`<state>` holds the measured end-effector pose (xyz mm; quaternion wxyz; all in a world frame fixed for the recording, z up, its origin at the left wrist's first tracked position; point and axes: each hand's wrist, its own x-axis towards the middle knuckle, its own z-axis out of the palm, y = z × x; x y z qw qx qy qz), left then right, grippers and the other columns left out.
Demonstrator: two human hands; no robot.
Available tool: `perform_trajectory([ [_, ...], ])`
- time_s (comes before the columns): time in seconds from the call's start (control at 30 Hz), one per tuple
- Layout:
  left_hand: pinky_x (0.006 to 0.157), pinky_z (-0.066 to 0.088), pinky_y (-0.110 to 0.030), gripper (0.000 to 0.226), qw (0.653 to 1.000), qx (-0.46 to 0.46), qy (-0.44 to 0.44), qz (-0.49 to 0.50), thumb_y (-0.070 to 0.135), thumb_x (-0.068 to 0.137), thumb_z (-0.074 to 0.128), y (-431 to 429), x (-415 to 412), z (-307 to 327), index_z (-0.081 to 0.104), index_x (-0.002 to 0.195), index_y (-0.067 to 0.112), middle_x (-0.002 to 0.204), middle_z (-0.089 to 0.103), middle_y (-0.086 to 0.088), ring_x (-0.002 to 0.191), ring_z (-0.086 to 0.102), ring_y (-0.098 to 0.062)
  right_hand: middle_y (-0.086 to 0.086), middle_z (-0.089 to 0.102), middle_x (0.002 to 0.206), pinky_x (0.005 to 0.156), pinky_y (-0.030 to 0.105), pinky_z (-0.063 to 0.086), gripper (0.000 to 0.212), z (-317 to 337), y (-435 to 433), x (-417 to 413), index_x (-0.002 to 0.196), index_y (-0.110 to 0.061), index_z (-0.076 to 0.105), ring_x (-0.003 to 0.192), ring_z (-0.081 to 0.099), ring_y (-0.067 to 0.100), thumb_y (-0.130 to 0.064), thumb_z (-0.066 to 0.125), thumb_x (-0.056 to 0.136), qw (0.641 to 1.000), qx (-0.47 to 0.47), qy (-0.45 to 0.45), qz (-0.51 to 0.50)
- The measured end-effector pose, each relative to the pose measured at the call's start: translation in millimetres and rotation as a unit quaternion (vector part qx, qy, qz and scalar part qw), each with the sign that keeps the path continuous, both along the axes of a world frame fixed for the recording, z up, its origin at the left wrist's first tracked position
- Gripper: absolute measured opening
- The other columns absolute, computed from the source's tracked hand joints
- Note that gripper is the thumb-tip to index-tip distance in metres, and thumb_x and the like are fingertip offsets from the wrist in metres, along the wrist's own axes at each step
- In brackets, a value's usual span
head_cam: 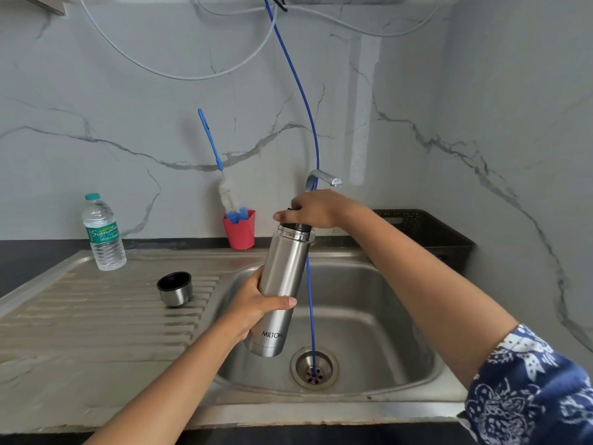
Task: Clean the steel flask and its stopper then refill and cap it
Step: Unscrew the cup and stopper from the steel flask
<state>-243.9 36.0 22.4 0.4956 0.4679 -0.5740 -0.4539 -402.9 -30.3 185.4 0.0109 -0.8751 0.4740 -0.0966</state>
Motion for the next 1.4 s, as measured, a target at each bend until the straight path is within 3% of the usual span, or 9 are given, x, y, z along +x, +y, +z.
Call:
perform_trajectory([
  [0.13,0.077,0.054,-0.032,0.090,1.000,0.010,0.015,-0.017,0.030,0.036,0.088,2.0,2.5,0.9,0.055,0.120,0.023,0.103,0.071,-0.005,0.094,0.069,-0.021,-0.001,0.059,0.113,0.077,0.028,0.046,0.041,7.4,-8.2,-19.8,0.124,-0.025,0.051,0.097,0.057,0.014,-0.048,0.054,0.090,0.966,0.196,-0.099,0.139],
  [0.3,0.074,0.054,-0.029,0.091,1.000,0.015,0.021,-0.018,0.030,0.035,0.088,3.1,4.0,0.9,0.055,0.120,0.023,0.102,0.072,-0.004,0.092,0.069,-0.018,0.001,0.035,0.150,0.093,0.035,0.047,0.072,27.6,-7.4,-31.5,0.148,-0.036,0.023,0.129,0.043,0.018,-0.037,0.063,0.089,0.949,0.286,-0.064,0.119],
  [0.53,0.075,0.055,-0.030,0.091,1.000,0.013,0.017,-0.011,0.031,0.035,0.088,3.4,4.7,-0.8,0.055,0.120,0.023,0.103,0.071,-0.005,0.092,0.069,-0.019,0.008,0.065,0.067,0.061,0.027,0.046,0.070,17.4,3.9,9.0,0.081,-0.004,0.062,0.060,0.062,0.019,-0.071,0.043,0.085,0.999,0.008,0.029,-0.021],
  [0.7,0.079,0.055,-0.032,0.088,1.000,0.013,0.015,-0.010,0.030,0.035,0.087,3.8,7.0,-3.0,0.056,0.116,0.025,0.104,0.071,-0.005,0.095,0.068,-0.021,0.003,0.047,0.137,0.092,0.036,0.050,0.057,32.5,-3.4,-18.1,0.141,-0.024,0.038,0.120,0.051,0.020,-0.022,0.063,0.091,0.942,0.317,-0.065,0.088],
  [0.8,0.081,0.056,-0.033,0.088,1.000,0.013,0.013,-0.013,0.030,0.036,0.088,3.9,6.5,-2.4,0.055,0.117,0.026,0.105,0.071,-0.006,0.095,0.069,-0.021,-0.004,0.031,0.152,0.102,0.044,0.041,0.071,33.9,-2.5,-27.9,0.149,-0.032,0.023,0.135,0.035,0.019,-0.035,0.061,0.089,0.937,0.319,-0.112,0.082],
  [0.9,0.077,0.056,-0.030,0.086,1.000,0.012,0.013,-0.013,0.029,0.035,0.087,4.3,4.9,-2.5,0.056,0.115,0.025,0.103,0.071,-0.005,0.091,0.069,-0.017,0.009,0.068,0.102,0.073,0.032,0.054,0.071,33.9,7.3,-10.1,0.111,-0.008,0.060,0.091,0.067,0.022,-0.071,0.041,0.085,0.973,0.210,-0.087,-0.043],
  [1.03,0.075,0.055,-0.028,0.091,1.000,0.018,0.008,-0.010,0.031,0.033,0.088,4.6,5.3,-3.9,0.055,0.118,0.024,0.103,0.071,-0.004,0.091,0.069,-0.016,0.008,0.061,0.059,0.058,0.027,0.049,0.070,19.2,6.4,14.3,0.065,-0.008,0.056,0.050,0.056,0.018,-0.075,0.044,0.081,0.994,0.071,0.051,-0.068],
  [1.27,0.072,0.054,-0.025,0.086,0.999,0.024,0.011,-0.020,0.031,0.033,0.086,7.2,4.6,-3.5,0.055,0.113,0.028,0.099,0.072,0.000,0.088,0.069,-0.014,0.000,0.045,0.141,0.102,0.038,0.045,0.062,27.8,-13.6,-19.0,0.140,-0.026,0.041,0.127,0.047,0.021,-0.022,0.069,0.085,0.935,0.334,-0.054,0.110],
  [1.4,0.072,0.054,-0.026,0.088,0.999,0.024,0.014,-0.020,0.031,0.033,0.087,6.6,3.4,-3.8,0.055,0.115,0.027,0.100,0.072,-0.001,0.089,0.069,-0.015,0.006,0.045,0.145,0.096,0.038,0.048,0.074,29.5,-10.2,-19.9,0.142,-0.017,0.038,0.124,0.051,0.020,-0.052,0.063,0.082,0.954,0.277,-0.095,0.058],
])
